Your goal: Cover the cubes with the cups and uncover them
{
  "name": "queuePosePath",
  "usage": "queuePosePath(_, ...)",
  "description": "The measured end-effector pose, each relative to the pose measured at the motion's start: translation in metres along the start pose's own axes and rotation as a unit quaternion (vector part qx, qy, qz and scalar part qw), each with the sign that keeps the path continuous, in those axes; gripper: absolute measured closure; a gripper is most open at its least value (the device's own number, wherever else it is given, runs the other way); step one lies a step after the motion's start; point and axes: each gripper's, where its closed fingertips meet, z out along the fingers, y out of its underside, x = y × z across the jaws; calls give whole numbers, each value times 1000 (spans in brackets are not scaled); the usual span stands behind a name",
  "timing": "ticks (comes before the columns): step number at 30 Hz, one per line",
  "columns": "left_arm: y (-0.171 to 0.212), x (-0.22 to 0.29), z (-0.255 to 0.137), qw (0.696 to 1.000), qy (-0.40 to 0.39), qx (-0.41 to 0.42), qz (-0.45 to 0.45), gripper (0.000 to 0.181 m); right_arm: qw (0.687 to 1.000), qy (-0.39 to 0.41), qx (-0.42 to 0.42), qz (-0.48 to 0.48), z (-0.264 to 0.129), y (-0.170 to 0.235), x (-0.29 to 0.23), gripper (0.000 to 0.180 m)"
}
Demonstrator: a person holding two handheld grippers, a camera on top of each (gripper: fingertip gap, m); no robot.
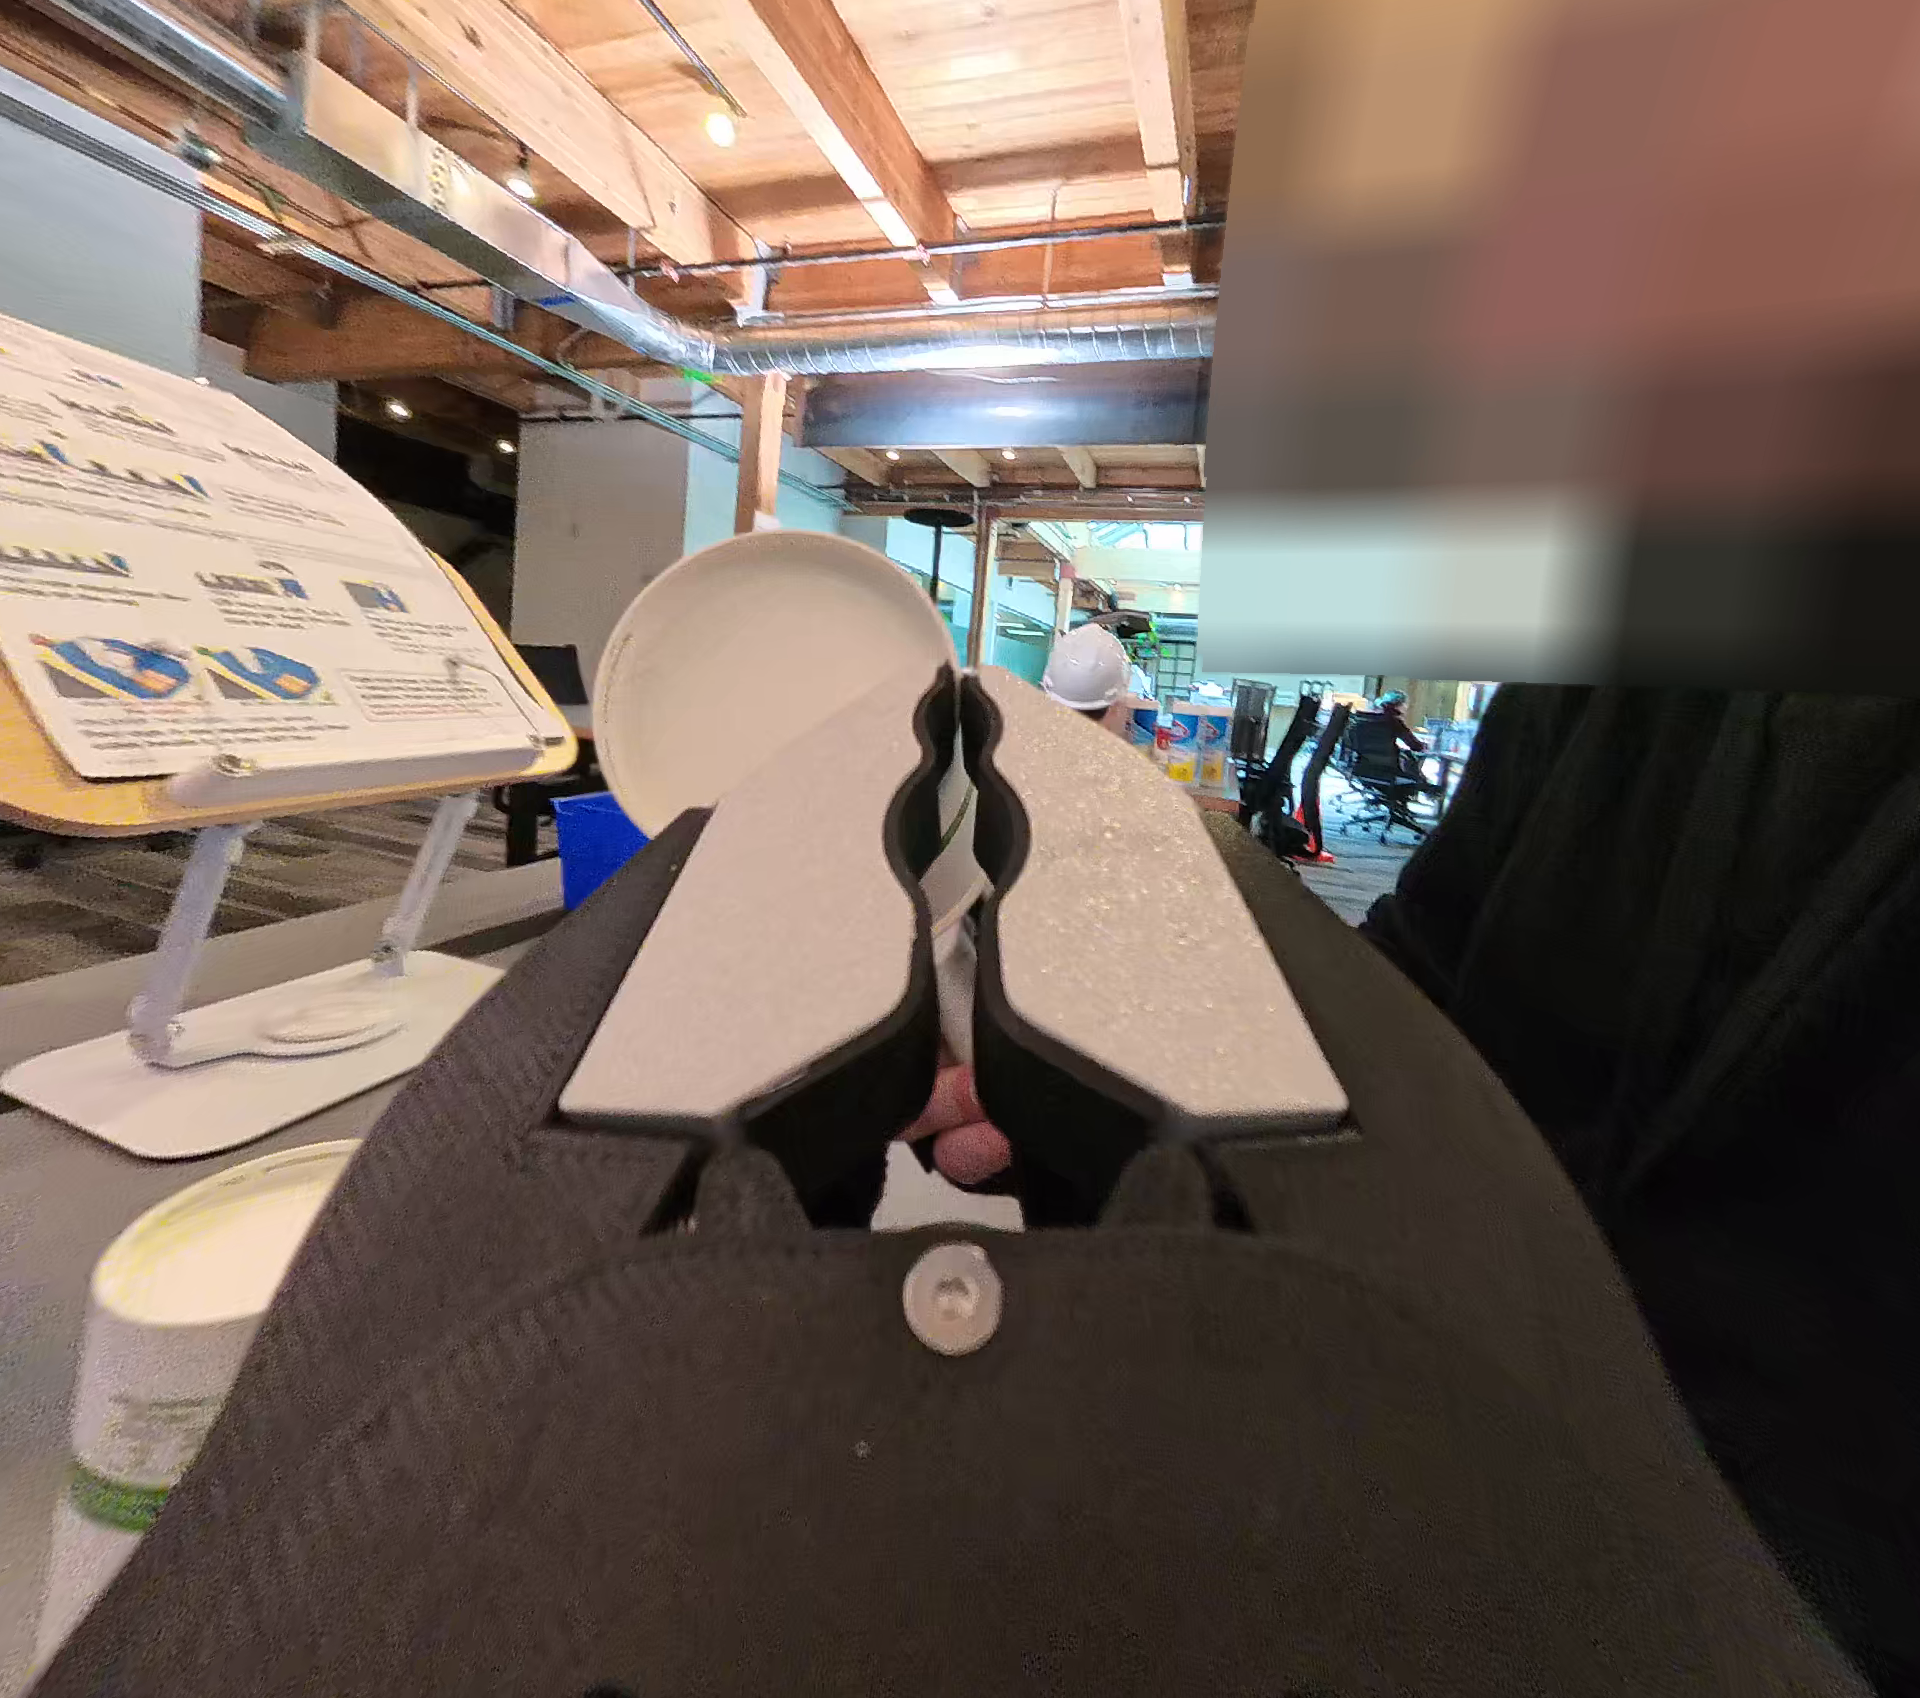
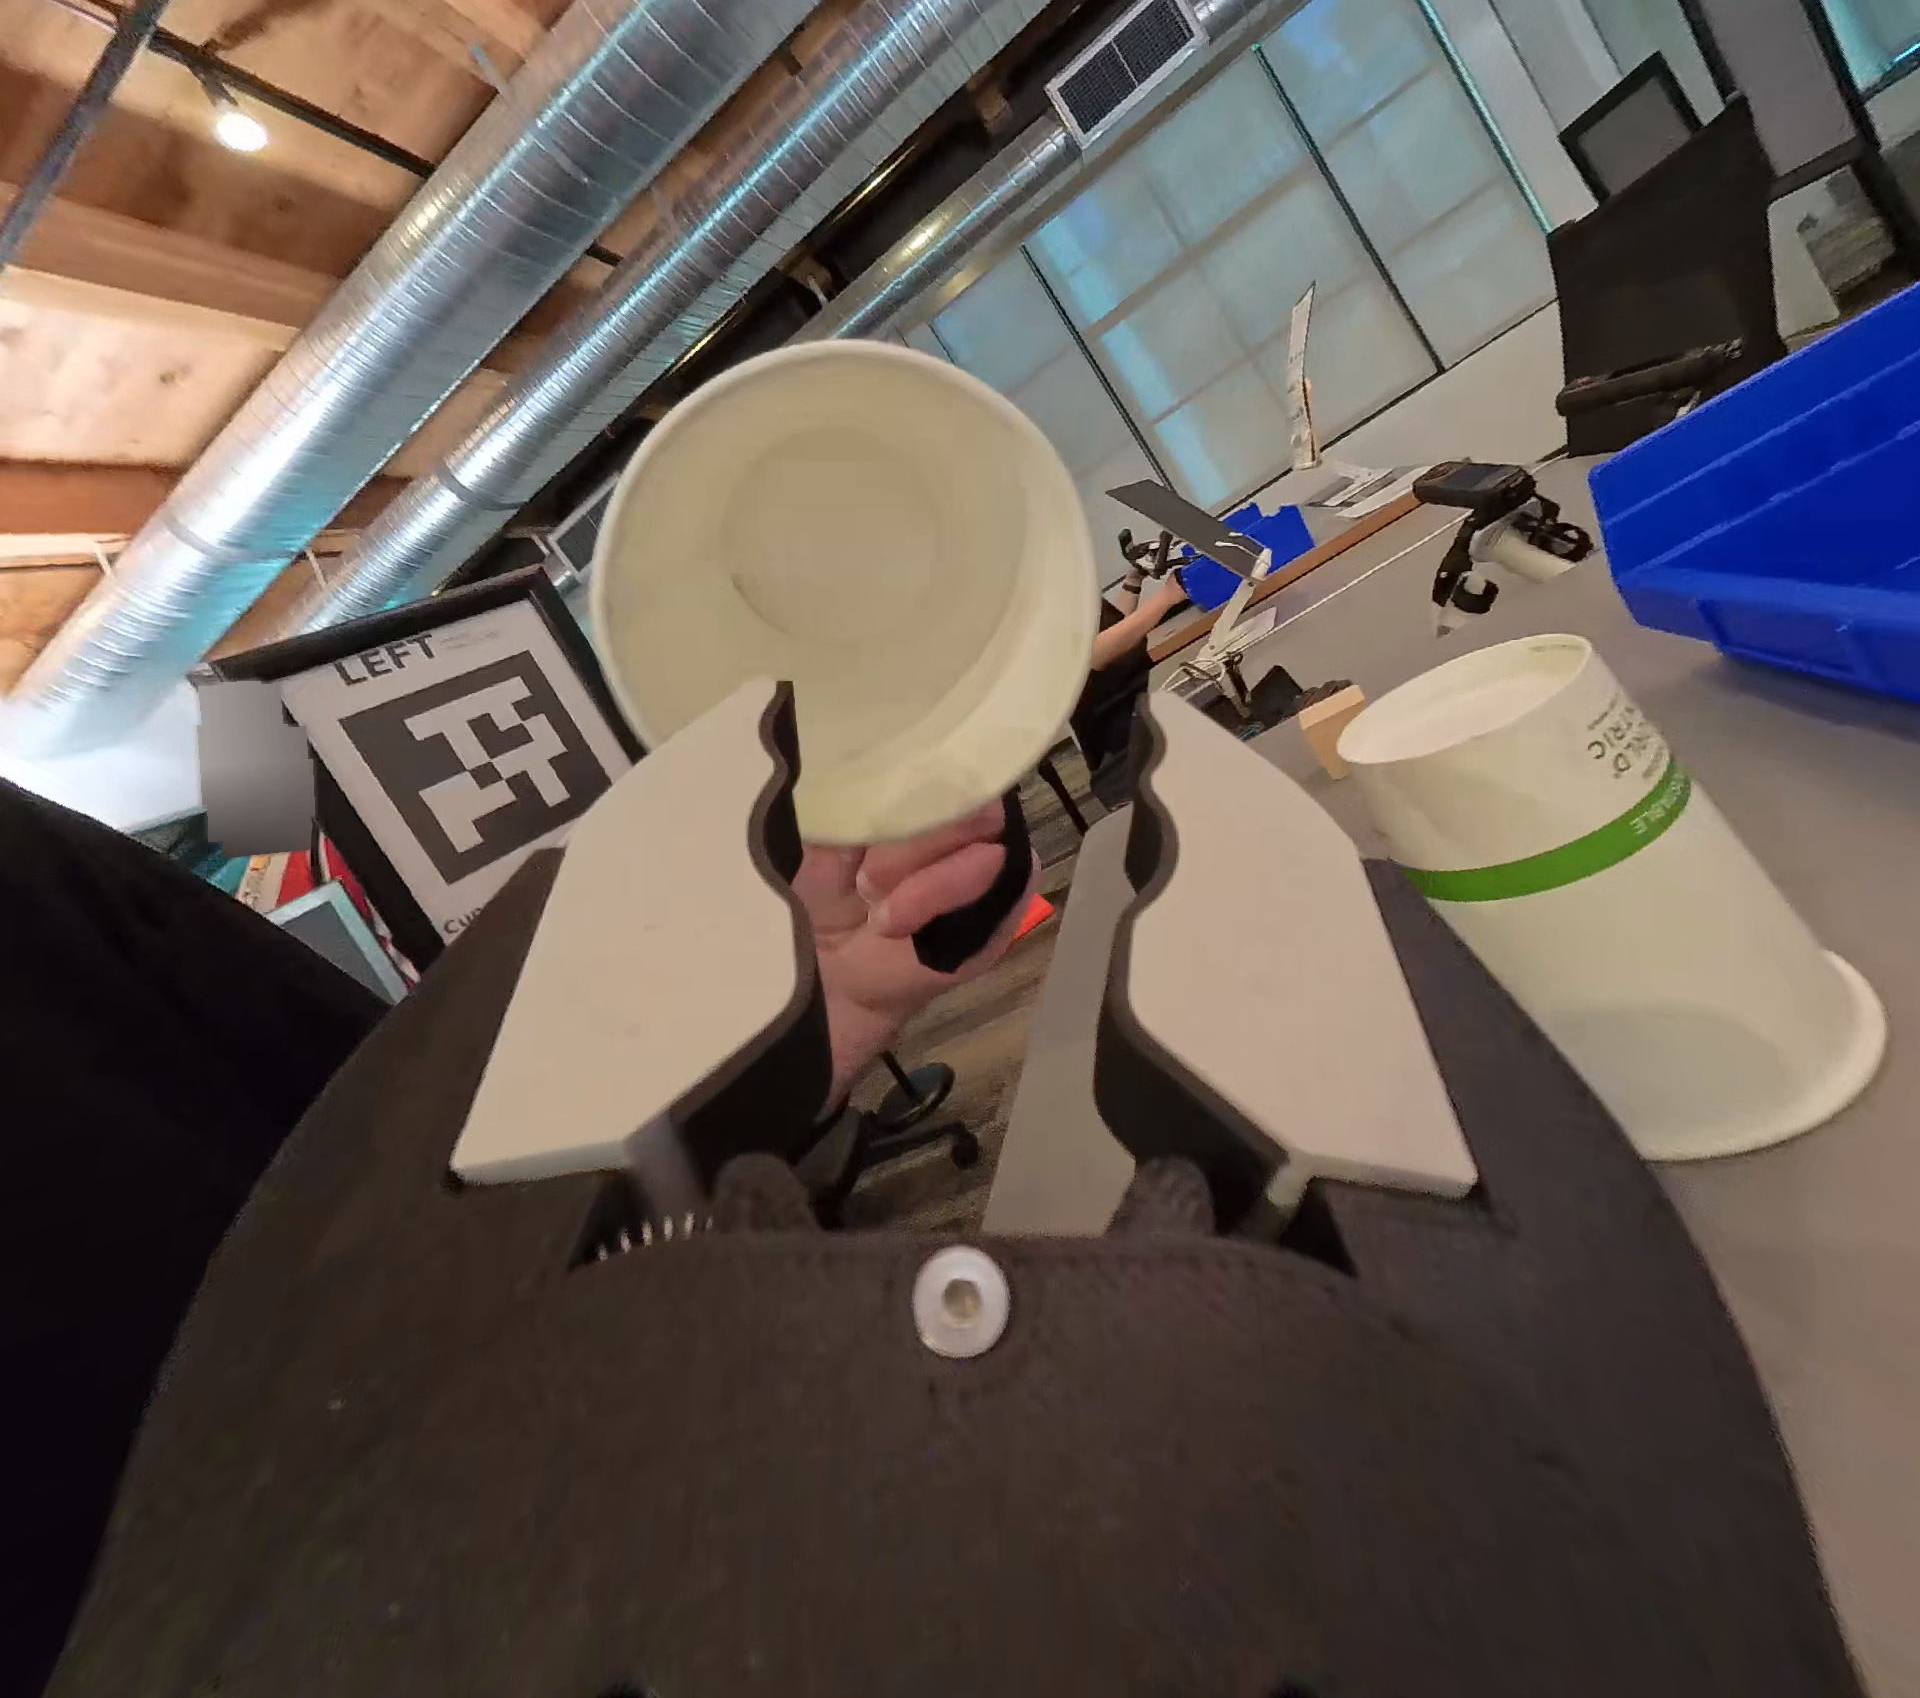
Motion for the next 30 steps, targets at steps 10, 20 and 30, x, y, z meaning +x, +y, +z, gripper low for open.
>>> queuePosePath(10, 20, 25, 19, 996, 80, 8, -48, 180, 999, -29, 11, 8, -11, -10, -3, 175)
queuePosePath(20, 27, 29, 23, 992, 101, 24, -75, 180, 999, -41, 7, 2, -8, -9, -7, 155)
queuePosePath(30, 15, 16, 8, 990, 89, 54, -95, 177, 998, -9, -45, -46, -10, -16, -14, 180)
